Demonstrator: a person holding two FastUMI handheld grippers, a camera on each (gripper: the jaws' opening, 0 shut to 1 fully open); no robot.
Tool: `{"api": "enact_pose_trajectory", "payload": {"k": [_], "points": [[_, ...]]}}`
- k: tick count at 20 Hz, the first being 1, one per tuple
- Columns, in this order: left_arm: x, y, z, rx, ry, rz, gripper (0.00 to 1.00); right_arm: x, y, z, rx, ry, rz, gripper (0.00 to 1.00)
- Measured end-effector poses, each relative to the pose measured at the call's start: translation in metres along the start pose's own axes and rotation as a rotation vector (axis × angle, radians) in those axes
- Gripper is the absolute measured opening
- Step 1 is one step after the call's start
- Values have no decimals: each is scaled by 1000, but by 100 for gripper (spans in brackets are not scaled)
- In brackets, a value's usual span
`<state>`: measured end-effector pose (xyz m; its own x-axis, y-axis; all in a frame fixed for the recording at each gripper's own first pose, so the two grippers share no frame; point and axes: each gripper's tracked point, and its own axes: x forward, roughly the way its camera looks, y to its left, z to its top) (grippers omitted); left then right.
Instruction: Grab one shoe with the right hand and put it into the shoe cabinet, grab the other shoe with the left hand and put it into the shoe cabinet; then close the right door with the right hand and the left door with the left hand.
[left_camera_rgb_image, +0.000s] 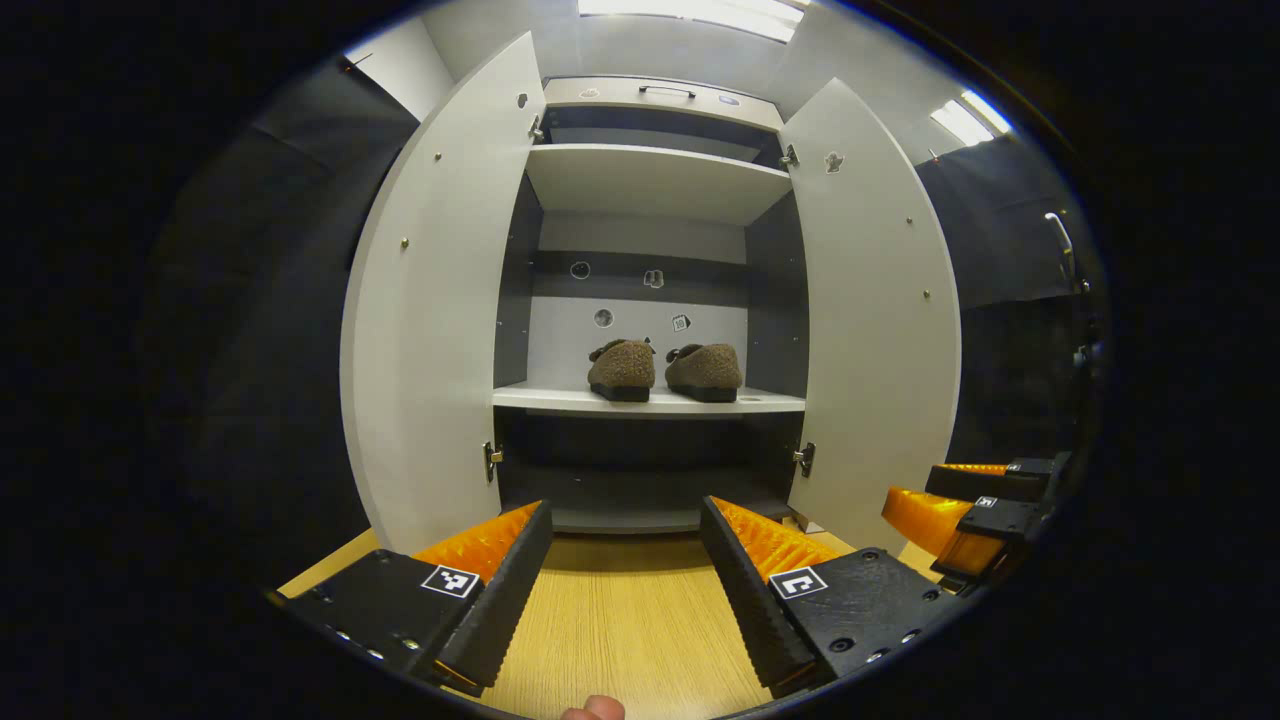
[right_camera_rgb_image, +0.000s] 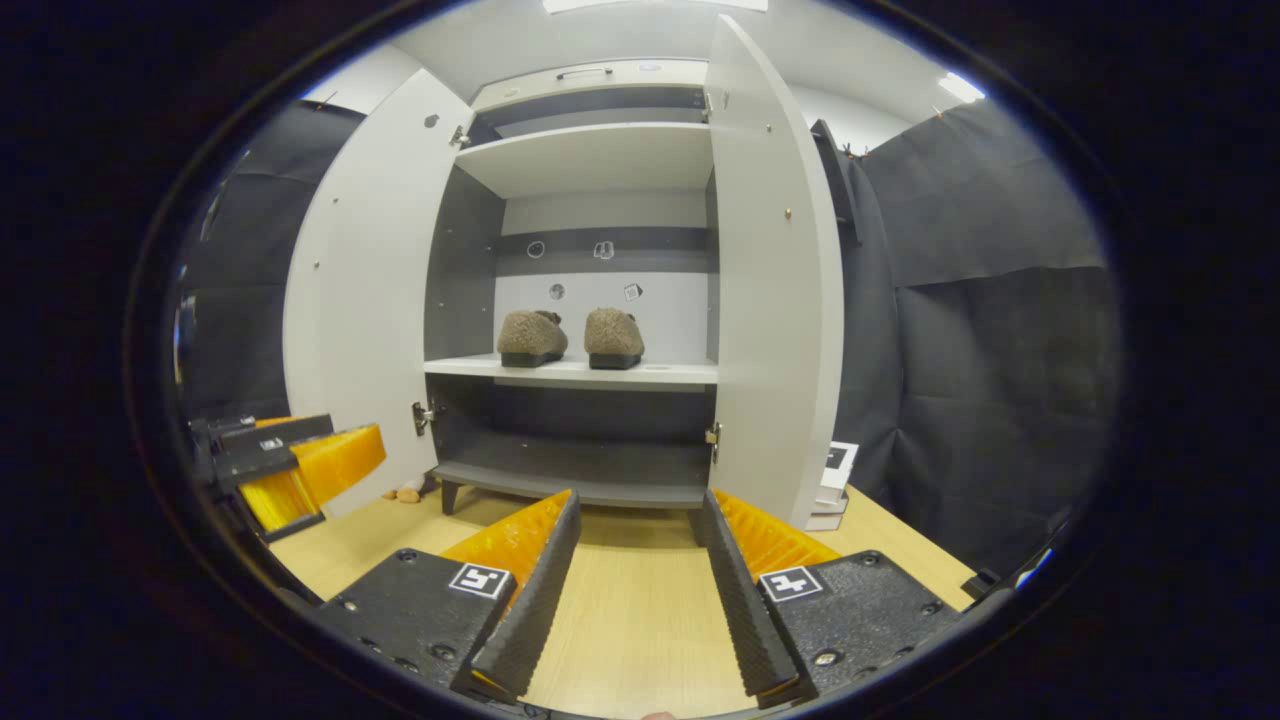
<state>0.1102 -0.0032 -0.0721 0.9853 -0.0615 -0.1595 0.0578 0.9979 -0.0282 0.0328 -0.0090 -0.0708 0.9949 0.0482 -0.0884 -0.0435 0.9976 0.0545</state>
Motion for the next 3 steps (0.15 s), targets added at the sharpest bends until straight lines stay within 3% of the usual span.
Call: {"api": "enact_pose_trajectory", "payload": {"k": [3], "points": [[-3, 1, -4, -8, 2, 0, 89, -13, -6, 18, 47, -19, -4, 81]]}}
